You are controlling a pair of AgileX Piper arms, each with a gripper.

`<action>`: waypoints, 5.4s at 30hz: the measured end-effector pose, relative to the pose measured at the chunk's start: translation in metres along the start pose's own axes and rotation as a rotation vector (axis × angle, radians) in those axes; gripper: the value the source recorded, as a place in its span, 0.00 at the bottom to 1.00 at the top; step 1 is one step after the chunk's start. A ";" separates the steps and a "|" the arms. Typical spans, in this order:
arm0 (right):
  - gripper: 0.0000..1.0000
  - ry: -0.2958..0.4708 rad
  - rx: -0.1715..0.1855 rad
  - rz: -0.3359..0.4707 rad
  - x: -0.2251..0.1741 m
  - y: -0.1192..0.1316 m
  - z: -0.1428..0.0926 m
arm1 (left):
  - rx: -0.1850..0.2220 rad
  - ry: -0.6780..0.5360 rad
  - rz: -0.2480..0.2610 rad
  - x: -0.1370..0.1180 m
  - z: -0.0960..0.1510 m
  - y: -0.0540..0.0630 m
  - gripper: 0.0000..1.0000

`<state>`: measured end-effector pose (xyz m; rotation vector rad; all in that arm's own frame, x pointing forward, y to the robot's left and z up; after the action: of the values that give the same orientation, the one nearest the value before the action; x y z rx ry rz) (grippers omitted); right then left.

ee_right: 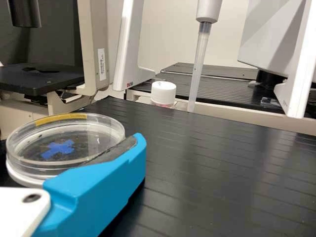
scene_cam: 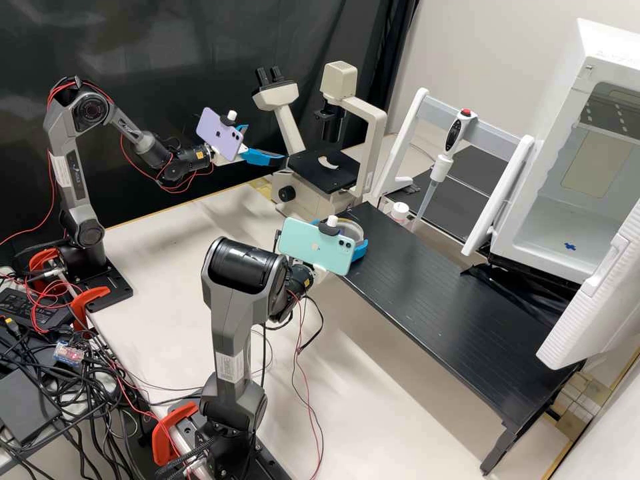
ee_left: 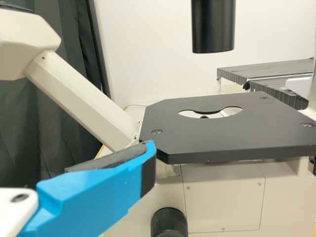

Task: Move the petri dish to the incubator

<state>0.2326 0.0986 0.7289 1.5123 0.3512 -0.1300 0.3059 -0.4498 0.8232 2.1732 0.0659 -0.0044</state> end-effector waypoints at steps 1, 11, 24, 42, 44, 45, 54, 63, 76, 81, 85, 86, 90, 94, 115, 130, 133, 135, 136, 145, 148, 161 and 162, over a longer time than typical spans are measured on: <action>0.00 0.000 0.003 0.000 0.000 0.000 0.000 | 0.000 0.000 0.000 0.000 0.000 0.000 1.00; 0.00 0.001 0.003 -0.018 0.002 -0.003 0.002 | 0.000 0.000 0.000 0.000 0.000 0.000 1.00; 0.00 0.004 0.001 -0.018 0.002 -0.002 0.003 | 0.000 0.000 0.000 0.000 0.000 0.000 1.00; 0.00 -0.084 -0.020 0.129 0.001 0.072 0.033 | 0.000 0.000 0.000 0.000 0.000 0.000 1.00; 0.00 -0.098 -0.025 0.151 0.001 0.085 0.042 | 0.000 0.000 0.000 0.000 0.000 0.000 1.00; 0.00 -0.116 -0.009 0.182 0.001 0.095 0.048 | 0.000 0.000 0.000 0.000 0.000 0.000 1.00; 0.00 -0.210 0.076 0.316 -0.002 0.145 0.091 | 0.000 0.000 0.000 0.000 0.000 0.000 1.00; 0.00 -0.256 0.077 0.430 -0.001 0.195 0.120 | 0.000 0.000 0.000 0.000 0.000 0.000 1.00; 0.00 -0.315 0.053 0.518 0.018 0.257 0.135 | 0.000 0.000 0.000 0.000 0.000 0.000 1.00; 0.00 -0.345 0.055 0.535 0.034 0.271 0.135 | 0.000 0.000 0.000 0.000 0.000 0.000 1.00; 0.00 -0.371 0.040 0.531 0.049 0.278 0.135 | 0.000 0.000 0.000 0.000 0.000 0.000 1.00; 0.00 -0.381 0.039 0.528 0.055 0.281 0.135 | 0.000 0.000 0.000 0.000 0.000 0.000 1.00; 0.00 -0.392 0.035 0.519 0.072 0.287 0.134 | 0.000 0.000 0.000 0.000 0.000 0.000 1.00; 0.00 -0.407 0.032 0.512 0.085 0.293 0.135 | 0.000 0.000 0.000 0.000 0.000 0.000 1.00; 0.00 -0.419 0.034 0.465 0.145 0.303 0.145 | 0.000 0.000 0.000 0.000 0.000 0.000 1.00; 0.00 -0.430 0.050 0.493 0.170 0.310 0.158 | 0.000 0.000 0.000 0.000 0.000 0.000 1.00; 0.00 -0.445 0.060 0.489 0.176 0.312 0.162 | 0.000 0.000 0.000 0.000 0.000 0.000 1.00; 0.00 -0.448 0.062 0.492 0.178 0.313 0.164 | 0.000 0.000 0.000 0.000 0.000 0.000 1.00; 0.00 -0.450 0.058 0.489 0.179 0.314 0.164 | 0.000 0.000 0.000 0.000 0.000 0.000 1.00; 0.00 -0.432 0.052 0.472 0.192 0.314 0.164 | 0.000 0.000 0.000 0.000 0.000 0.000 1.00; 0.00 -0.423 0.071 0.471 0.194 0.314 0.165 | 0.000 0.000 0.000 0.000 0.000 0.000 1.00; 0.00 -0.401 0.079 0.429 0.202 0.309 0.156 | 0.000 0.000 0.000 0.000 0.000 0.000 1.00; 0.00 -0.401 0.083 0.430 0.202 0.309 0.156 | 0.000 0.000 0.000 0.000 0.000 0.000 1.00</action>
<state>0.5385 -0.0091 0.9640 1.5690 -0.3034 -0.1034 0.3059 -0.4498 0.8232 2.1732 0.0659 -0.0044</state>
